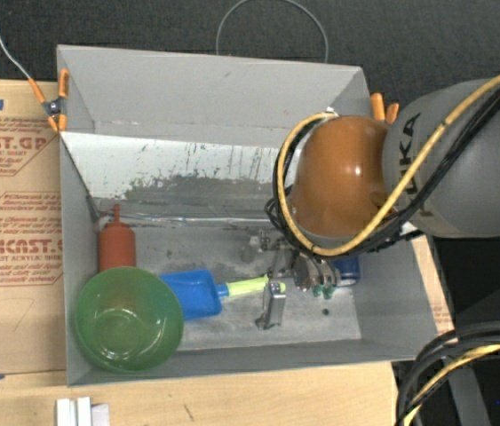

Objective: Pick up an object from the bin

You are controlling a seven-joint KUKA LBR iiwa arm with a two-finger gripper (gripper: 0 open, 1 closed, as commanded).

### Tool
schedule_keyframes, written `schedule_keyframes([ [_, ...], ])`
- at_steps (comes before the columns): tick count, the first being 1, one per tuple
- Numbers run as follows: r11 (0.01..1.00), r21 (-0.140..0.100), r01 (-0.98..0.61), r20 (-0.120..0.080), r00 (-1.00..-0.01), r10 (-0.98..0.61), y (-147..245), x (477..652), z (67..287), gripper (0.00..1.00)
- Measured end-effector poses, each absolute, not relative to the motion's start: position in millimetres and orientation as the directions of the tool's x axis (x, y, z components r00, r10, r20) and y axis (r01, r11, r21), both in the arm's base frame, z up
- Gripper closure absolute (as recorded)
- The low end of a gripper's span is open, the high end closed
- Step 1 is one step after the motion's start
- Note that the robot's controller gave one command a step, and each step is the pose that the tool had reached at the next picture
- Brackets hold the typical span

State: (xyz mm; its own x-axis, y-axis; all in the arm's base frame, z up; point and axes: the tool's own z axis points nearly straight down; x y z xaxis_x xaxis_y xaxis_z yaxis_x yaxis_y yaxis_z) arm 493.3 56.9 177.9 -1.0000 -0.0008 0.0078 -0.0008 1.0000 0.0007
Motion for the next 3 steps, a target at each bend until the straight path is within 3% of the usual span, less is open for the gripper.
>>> schedule_keyframes([
  [1, 1.000, 0.001, 0.000, 0.000, -1.000, 0.000, 57, 495.2, 182, 0.00],
  [2, 0.998, 0.002, -0.056, 0.002, -0.998, -0.056, 64, 495.6, 94, 0.00],
  [3, 0.998, 0.002, 0.059, -0.001, -0.998, 0.059, 65, 489.2, 70, 1.00],
])
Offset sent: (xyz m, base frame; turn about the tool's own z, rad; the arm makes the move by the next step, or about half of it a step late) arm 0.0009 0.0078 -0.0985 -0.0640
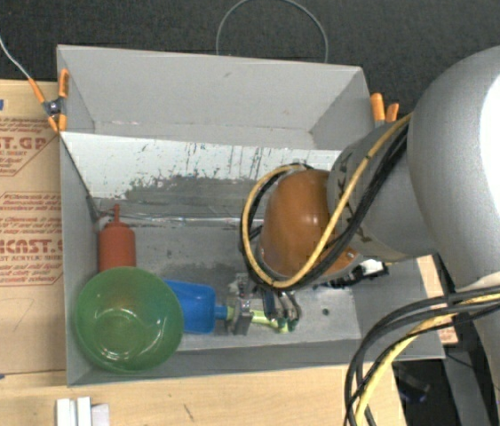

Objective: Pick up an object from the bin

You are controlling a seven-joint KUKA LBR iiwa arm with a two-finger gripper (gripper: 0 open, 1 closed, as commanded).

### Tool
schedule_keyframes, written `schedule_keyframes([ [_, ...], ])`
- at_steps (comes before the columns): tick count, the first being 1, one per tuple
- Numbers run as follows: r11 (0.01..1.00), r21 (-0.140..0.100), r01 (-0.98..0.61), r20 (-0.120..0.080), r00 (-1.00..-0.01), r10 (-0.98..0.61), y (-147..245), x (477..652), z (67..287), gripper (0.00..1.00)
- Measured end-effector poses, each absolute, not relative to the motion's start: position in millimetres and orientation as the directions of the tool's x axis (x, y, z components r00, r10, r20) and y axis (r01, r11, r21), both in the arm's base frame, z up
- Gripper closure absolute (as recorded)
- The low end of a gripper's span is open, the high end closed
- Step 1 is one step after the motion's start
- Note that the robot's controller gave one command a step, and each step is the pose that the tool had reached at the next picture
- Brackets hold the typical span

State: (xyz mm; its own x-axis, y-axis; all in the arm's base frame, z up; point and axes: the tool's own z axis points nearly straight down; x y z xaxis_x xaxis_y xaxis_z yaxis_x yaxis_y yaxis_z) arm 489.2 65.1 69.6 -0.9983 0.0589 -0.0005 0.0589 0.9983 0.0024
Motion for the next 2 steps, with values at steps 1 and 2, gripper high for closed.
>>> schedule_keyframes([
  [1, 0.998, 0.003, 0.059, 0.000, -0.998, 0.059, 65, 489.2, 70, 1.00],
  [2, 0.999, 0.003, 0.036, -0.004, -0.999, 0.036, 52, 493.8, 103, 1.00],
])
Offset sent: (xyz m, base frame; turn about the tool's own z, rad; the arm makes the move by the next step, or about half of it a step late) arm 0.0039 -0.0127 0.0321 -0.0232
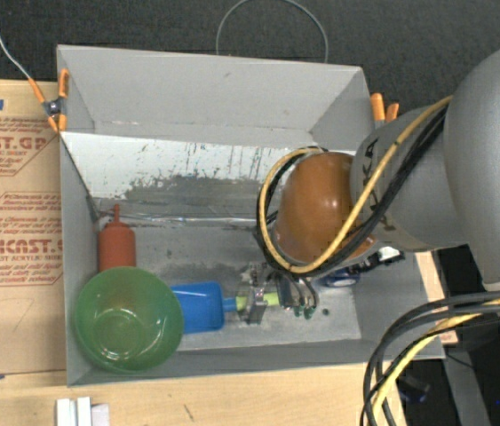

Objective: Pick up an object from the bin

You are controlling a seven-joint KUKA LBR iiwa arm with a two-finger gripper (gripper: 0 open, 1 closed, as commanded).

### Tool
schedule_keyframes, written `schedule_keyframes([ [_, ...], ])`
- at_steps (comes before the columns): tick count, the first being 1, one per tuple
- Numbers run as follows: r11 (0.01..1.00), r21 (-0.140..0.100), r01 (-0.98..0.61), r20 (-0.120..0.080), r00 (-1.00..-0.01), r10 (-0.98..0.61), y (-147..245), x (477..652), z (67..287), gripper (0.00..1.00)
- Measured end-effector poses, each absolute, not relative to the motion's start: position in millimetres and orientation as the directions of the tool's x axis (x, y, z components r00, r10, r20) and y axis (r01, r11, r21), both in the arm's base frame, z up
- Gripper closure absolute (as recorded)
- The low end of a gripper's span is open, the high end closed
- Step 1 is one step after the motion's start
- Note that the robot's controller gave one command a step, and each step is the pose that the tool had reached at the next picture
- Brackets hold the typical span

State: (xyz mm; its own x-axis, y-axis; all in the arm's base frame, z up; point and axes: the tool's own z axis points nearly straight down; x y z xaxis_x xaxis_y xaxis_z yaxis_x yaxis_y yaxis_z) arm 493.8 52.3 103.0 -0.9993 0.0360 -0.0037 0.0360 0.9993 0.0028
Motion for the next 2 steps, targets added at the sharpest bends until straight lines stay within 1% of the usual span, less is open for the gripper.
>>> schedule_keyframes([
  [1, 0.998, 0.004, 0.069, 0.002, -0.998, 0.069, 63, 500.5, 68, 1.00],
  [2, 1.000, 0.003, 0.017, -0.009, -1.000, 0.017, 52, 546.0, 73, 1.00],
])
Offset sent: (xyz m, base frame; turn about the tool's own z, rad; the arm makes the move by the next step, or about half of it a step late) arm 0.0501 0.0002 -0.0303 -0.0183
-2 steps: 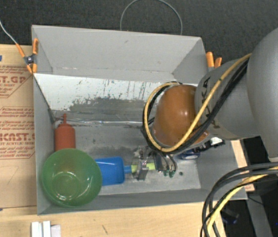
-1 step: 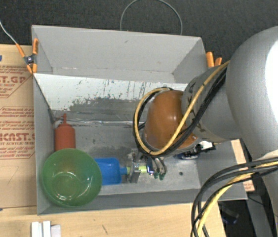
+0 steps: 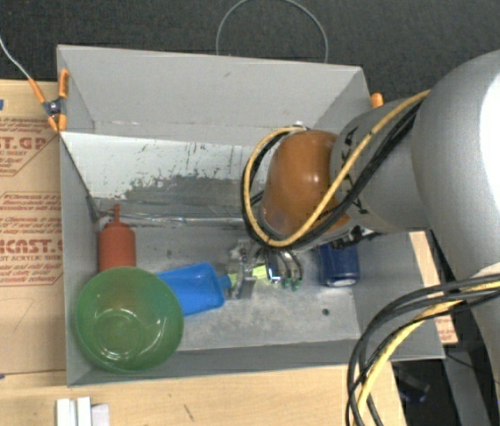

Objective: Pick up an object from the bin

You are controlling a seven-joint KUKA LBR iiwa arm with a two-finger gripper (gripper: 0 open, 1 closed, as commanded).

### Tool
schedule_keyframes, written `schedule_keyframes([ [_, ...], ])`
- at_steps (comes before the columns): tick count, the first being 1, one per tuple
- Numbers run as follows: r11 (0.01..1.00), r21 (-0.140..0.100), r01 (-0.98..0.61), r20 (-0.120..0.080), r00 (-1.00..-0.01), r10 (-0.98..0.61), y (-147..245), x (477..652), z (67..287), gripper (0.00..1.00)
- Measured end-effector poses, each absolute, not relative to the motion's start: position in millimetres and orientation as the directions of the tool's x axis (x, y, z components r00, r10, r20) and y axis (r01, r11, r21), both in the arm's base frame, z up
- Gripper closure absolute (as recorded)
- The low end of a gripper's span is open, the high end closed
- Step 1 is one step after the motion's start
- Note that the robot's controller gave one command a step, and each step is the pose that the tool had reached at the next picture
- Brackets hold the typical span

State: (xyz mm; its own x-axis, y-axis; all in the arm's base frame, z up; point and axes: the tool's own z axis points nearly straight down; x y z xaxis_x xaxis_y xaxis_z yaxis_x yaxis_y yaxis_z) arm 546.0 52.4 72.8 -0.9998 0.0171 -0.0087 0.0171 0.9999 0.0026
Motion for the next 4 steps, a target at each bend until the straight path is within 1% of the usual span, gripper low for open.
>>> schedule_keyframes([
  [1, 0.995, 0.005, 0.095, -0.003, -0.995, 0.095, 40, 532.6, 131, 1.00],
  [2, 0.998, 0.005, 0.069, -0.011, -0.998, 0.069, 51, 558.0, 116, 1.00],
  [3, 0.993, 0.005, 0.118, -0.004, -0.993, 0.118, 25, 537.3, 141, 1.00],
  [4, 0.996, 0.006, 0.088, -0.009, -0.996, 0.088, 55, 562.3, 66, 1.00],
])
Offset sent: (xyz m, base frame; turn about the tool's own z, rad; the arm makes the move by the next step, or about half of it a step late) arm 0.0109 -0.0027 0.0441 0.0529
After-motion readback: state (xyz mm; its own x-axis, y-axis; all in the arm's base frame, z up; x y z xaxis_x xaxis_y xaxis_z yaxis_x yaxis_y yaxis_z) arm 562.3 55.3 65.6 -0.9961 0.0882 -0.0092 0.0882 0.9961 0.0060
